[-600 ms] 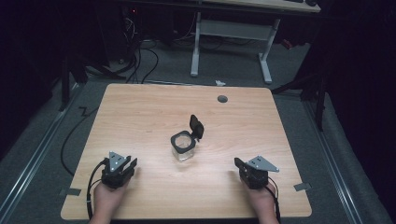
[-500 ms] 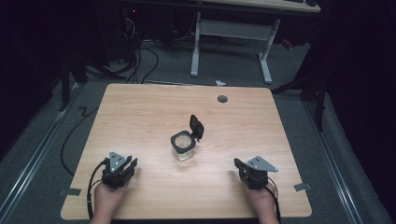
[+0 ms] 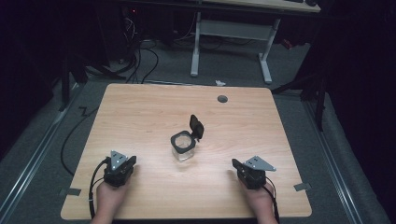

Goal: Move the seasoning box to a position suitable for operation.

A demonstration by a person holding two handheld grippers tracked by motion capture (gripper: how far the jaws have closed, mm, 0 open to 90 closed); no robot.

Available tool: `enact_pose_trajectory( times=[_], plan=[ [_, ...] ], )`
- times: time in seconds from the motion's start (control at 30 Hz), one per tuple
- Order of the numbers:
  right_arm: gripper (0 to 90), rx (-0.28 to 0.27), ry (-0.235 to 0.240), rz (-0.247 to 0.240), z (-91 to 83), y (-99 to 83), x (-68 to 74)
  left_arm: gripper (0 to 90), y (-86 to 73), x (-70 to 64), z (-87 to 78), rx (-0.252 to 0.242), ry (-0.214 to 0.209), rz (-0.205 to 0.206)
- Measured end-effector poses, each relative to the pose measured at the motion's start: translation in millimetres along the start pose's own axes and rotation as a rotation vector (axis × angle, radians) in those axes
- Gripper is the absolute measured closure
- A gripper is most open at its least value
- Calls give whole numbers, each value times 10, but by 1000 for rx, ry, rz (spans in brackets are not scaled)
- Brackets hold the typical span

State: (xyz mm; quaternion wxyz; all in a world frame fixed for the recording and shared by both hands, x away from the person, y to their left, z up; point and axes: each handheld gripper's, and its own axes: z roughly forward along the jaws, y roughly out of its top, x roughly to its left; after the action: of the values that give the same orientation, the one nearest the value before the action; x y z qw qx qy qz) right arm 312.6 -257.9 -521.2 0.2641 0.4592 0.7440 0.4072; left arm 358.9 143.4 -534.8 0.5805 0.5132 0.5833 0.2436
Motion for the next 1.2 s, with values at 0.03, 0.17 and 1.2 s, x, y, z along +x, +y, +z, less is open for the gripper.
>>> enact_pose_trajectory(
  times=[0.03,0.17,1.2],
  plan=[
    [900,-5,2,0,-8,2,4,900,5,-29,19,-2,-7,3],
    [900,-10,7,-6,-13,7,10,900,-12,-150,123,-2,-35,11],
    [900,-20,47,-28,-20,2,12,900,-72,-773,931,73,-153,22]
  ],
)
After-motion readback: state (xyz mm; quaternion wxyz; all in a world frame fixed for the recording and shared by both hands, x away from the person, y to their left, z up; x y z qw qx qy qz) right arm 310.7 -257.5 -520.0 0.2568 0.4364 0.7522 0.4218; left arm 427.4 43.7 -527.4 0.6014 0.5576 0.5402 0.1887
